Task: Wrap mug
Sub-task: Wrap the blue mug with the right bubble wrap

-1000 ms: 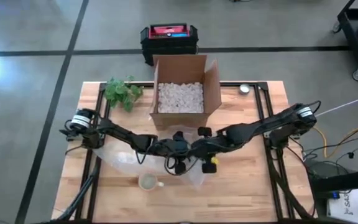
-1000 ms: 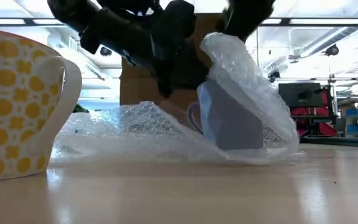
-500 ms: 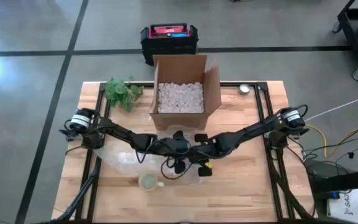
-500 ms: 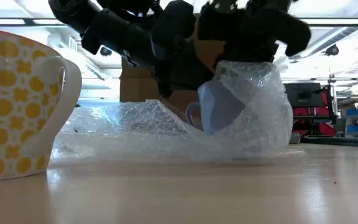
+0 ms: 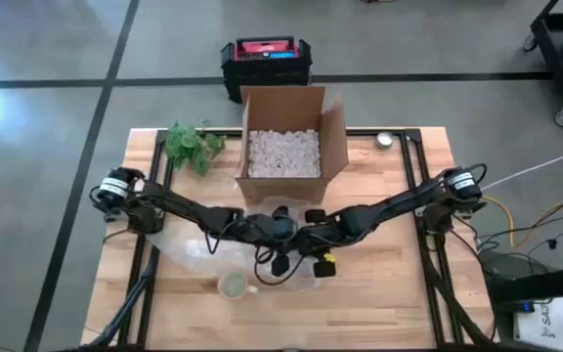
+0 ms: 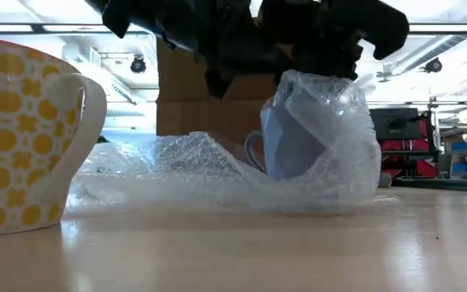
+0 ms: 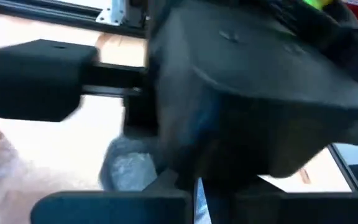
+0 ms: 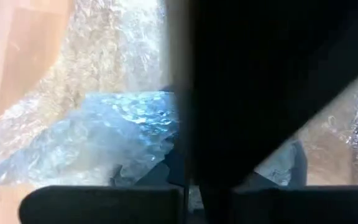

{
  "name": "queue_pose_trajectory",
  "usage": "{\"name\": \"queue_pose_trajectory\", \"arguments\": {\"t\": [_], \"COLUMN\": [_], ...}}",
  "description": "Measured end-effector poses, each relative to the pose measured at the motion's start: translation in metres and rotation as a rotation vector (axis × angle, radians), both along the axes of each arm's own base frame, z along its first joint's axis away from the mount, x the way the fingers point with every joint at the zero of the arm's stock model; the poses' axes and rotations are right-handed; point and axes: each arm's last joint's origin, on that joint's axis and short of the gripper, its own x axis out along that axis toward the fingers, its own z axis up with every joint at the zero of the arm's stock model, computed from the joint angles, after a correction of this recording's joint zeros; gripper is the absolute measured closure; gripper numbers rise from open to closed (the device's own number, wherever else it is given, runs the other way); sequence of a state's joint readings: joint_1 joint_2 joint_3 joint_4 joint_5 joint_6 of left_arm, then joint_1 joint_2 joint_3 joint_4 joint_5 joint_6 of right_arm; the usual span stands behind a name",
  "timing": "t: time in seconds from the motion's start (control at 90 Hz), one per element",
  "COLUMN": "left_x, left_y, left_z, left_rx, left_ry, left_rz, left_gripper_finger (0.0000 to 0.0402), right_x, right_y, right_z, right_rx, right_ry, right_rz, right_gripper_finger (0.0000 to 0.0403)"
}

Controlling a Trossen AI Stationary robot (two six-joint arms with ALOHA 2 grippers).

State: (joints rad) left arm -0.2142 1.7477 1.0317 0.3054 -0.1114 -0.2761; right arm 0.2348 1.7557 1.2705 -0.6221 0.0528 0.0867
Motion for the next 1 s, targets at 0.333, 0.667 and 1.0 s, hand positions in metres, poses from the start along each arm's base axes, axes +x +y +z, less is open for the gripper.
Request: {"name": "queue_pose_trajectory", "arguments": {"t": [0.333, 0.667, 1.0], "left_x": [0.007, 0.005, 0.003], "left_y": [0.000, 0.000, 0.001], "left_z": [-0.020, -0.014, -0.004], "left_rx": [0.035, 0.031, 0.023], "left_ry": [0.030, 0.012, -0.016], "left_rz": [-0.008, -0.008, -0.006], "left_gripper_finger": [0.0400, 0.0400, 0.0400], "right_x": [-0.001, 0.000, 0.001], "right_y": [0.000, 0.000, 0.000], "right_z": [-0.001, 0.001, 0.001], "right_rx": [-0.021, 0.011, 0.014], "right_ry": [0.012, -0.001, -0.012], "right_rz": [0.047, -0.022, -0.023], "right_gripper_finger": [0.0394, 0.0394, 0.0394]}}
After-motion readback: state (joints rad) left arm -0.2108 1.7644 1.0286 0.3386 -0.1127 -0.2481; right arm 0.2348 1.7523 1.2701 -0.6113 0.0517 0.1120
